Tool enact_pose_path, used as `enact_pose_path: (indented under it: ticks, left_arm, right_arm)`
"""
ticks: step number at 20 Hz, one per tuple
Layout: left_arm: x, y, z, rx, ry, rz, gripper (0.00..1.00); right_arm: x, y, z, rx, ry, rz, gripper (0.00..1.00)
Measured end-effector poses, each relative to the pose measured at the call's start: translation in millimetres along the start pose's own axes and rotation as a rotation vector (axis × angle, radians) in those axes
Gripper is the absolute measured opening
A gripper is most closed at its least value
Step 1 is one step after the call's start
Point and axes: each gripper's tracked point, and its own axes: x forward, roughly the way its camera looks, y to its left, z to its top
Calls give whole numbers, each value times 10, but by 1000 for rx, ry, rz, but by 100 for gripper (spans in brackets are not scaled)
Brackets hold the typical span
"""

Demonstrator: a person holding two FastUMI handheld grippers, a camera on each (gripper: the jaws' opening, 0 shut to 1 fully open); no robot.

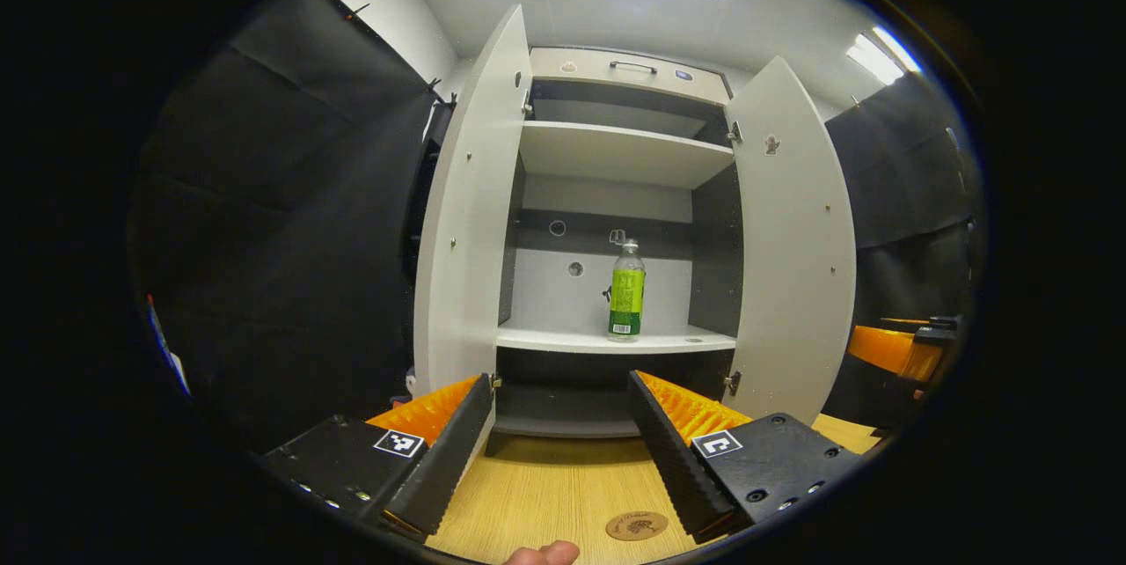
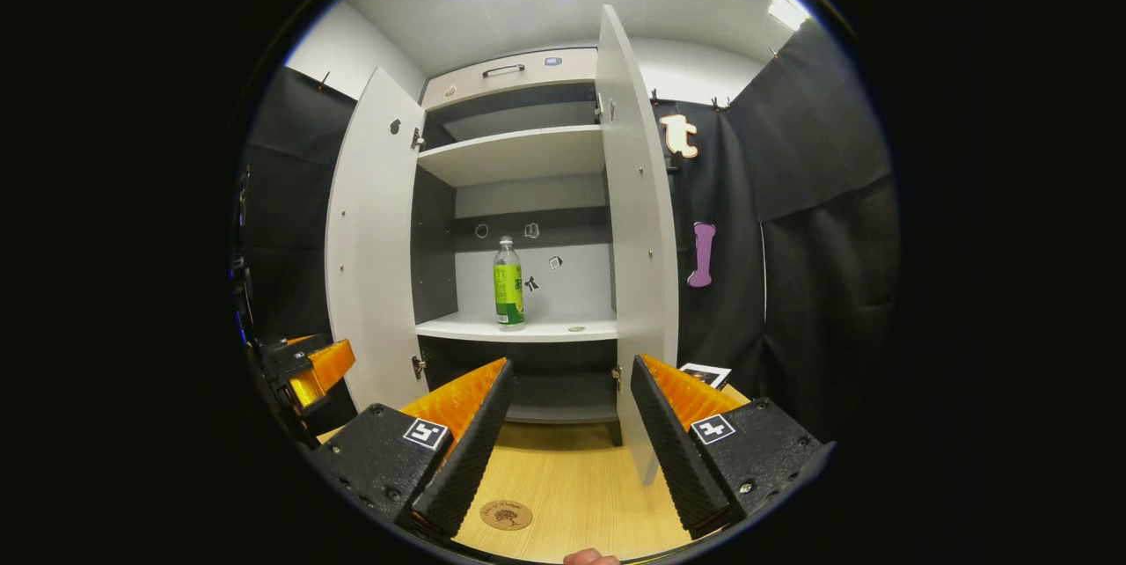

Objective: Grasp the bottle in the cabinet with the left hand and place it on the coaster, then close the right door with the right hand and the left door with the left hand.

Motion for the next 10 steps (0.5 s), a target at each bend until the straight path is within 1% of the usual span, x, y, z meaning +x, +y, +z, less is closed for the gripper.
enact_pose_path:
  ticks: [1,2,6,7,8,9,10]
  left_arm:
    - [9,10,15,2,-5,1,99]
    - [7,12,26,5,-9,1,95]
    - [-15,-3,61,8,-21,-2,95]
    - [-19,-7,67,5,-22,-5,95]
    - [-18,-6,60,2,-21,-6,99]
    - [-30,-10,47,0,-18,-7,95]
    - [-30,-3,41,-1,-16,-8,95]
  right_arm:
    - [-4,4,-2,4,1,1,82]
    - [-14,1,-3,5,3,1,82]
    - [-63,-2,-22,9,12,-9,83]
    - [-69,-4,-27,11,14,-10,83]
    - [-80,-3,-42,12,18,-11,83]
    - [-86,-2,-52,13,23,-11,82]
    - [-87,7,-57,16,27,-12,82]
